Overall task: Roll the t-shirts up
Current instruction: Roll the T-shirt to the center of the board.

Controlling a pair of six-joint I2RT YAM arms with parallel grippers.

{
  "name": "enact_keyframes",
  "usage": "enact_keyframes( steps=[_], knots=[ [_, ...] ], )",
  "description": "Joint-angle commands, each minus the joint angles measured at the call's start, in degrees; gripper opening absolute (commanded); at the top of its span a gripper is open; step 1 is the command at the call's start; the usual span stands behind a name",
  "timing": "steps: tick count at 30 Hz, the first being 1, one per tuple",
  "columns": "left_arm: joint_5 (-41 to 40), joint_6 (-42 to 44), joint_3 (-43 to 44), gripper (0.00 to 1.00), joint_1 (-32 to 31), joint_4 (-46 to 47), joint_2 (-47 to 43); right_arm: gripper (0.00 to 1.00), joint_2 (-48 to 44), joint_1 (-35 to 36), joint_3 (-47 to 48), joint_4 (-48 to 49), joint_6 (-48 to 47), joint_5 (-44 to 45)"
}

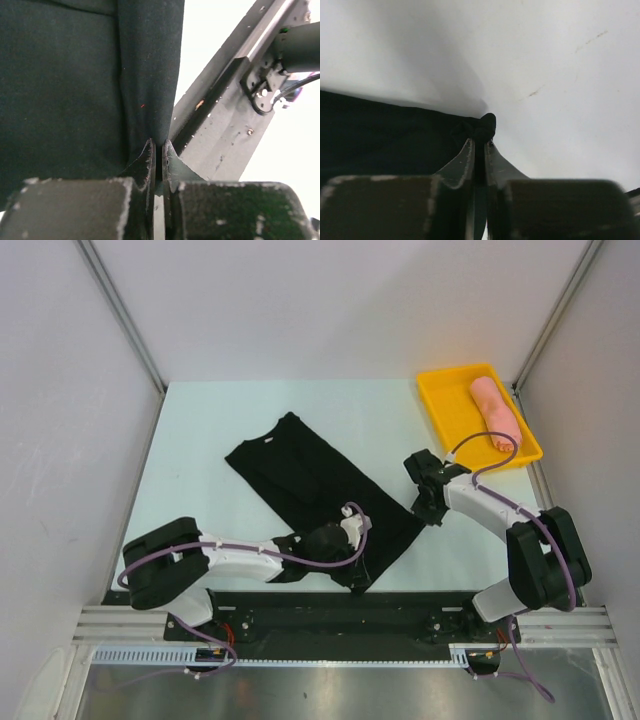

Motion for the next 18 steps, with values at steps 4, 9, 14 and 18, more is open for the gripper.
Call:
enact_keyframes(
  steps=[4, 9, 14, 18],
  knots=[
    [11.72, -5.85, -3.59, 0.04, 3.17, 7.26, 0.5, 0.44, -1.36, 0.97, 2.71, 2.81, -2.24, 2.77],
    [13.48, -8.75, -5.53, 0.04, 5.1, 9.99, 1.38, 0.64, -4.96, 1.41, 2.71, 3.61, -4.7, 1.45],
    [15.15, -12.7, -7.81, 0.04, 7.29, 14.36, 2.08, 0.63, -12.86, 4.4, -0.18, 4.21, -4.97, 1.98],
    [16.03, -14.9, -9.04, 0.04, 8.26, 15.79, 2.0, 0.64, -23.75, 5.45, -7.82, 7.9, -4.62, -1.26]
  ],
)
